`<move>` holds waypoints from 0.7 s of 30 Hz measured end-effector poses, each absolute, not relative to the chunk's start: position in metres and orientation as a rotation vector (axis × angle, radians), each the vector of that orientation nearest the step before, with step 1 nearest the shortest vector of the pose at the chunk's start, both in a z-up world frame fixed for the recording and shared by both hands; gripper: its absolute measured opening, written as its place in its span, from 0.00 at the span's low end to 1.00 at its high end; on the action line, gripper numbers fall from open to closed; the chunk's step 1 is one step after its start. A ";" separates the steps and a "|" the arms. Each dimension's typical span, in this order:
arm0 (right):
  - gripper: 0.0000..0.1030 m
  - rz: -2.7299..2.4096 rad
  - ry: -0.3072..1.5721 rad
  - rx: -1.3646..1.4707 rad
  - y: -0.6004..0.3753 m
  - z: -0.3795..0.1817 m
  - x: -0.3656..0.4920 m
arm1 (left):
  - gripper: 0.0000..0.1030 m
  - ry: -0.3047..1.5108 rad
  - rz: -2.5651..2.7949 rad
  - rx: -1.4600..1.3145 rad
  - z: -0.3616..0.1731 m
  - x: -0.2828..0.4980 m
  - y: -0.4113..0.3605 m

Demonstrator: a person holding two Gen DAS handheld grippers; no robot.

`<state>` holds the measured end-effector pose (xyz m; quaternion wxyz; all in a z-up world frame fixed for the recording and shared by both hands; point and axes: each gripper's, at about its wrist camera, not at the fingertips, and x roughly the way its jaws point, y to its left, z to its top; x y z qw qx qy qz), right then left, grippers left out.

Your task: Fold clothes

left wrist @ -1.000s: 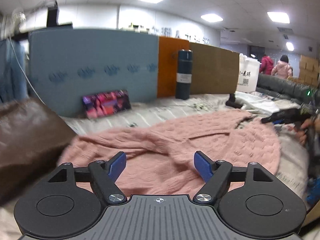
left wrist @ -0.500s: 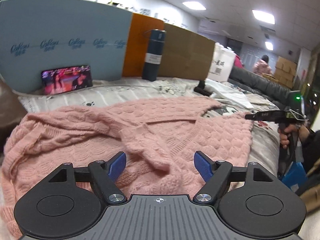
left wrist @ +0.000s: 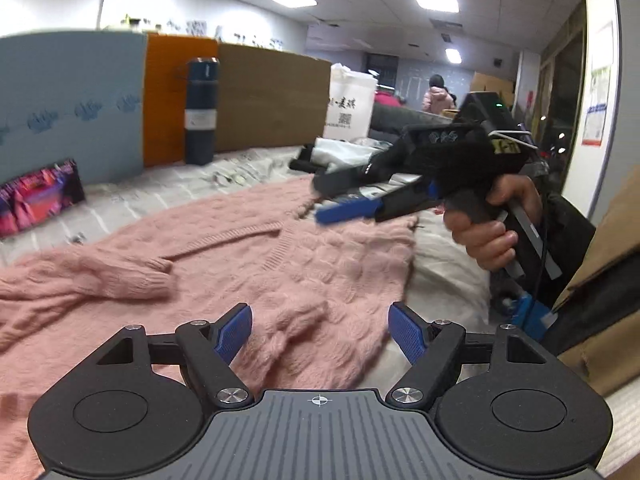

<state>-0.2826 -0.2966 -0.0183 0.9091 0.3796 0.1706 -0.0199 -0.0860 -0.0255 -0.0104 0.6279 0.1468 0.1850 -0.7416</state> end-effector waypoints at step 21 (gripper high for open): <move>0.40 -0.079 0.536 0.301 -0.243 -0.009 -0.235 | 0.82 0.297 -1.091 0.315 0.005 -0.015 0.027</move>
